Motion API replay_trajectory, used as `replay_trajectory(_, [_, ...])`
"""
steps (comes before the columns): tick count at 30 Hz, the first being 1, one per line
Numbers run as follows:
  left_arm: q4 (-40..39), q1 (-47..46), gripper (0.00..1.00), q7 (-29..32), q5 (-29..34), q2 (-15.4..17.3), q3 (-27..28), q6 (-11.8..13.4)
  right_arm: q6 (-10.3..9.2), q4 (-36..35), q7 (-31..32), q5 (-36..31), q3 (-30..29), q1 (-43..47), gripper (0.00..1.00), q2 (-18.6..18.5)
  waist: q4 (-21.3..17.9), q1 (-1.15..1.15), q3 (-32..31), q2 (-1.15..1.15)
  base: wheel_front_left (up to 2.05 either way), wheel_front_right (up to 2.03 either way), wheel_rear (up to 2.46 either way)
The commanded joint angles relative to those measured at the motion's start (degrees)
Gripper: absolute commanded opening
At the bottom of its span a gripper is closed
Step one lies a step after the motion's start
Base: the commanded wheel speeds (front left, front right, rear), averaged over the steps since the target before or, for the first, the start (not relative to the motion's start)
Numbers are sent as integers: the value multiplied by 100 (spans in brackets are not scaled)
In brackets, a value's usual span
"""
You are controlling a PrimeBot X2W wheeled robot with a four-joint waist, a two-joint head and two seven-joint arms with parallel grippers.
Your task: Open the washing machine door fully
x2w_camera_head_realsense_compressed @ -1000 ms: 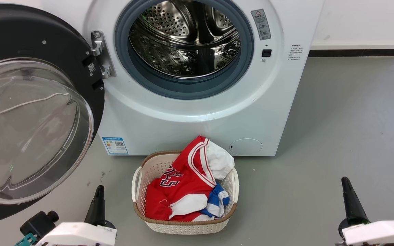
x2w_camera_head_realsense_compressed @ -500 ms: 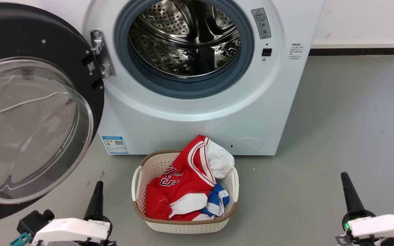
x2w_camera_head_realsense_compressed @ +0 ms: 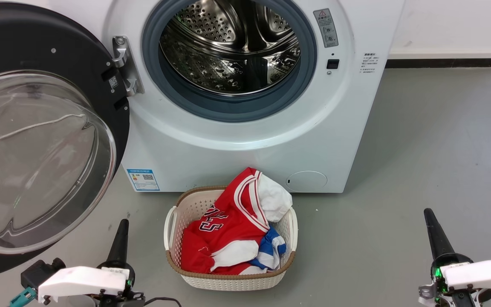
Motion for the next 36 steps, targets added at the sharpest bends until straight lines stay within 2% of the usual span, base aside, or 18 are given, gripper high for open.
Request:
replay_trajectory(1, [-23, -124, 0, 28, -125, -1, 36, -33, 1, -14, 32, 133, -13, -122, 0, -32, 0, -1, 2, 0, 0, 0, 0])
replay_trajectory(36, [140, -395, 0, 461, -1940, -4, 193, -160, 0, 270, 507, 1788, -150, -485, 0, 12, 6, -1, 60, 0, 0, 0, 0])
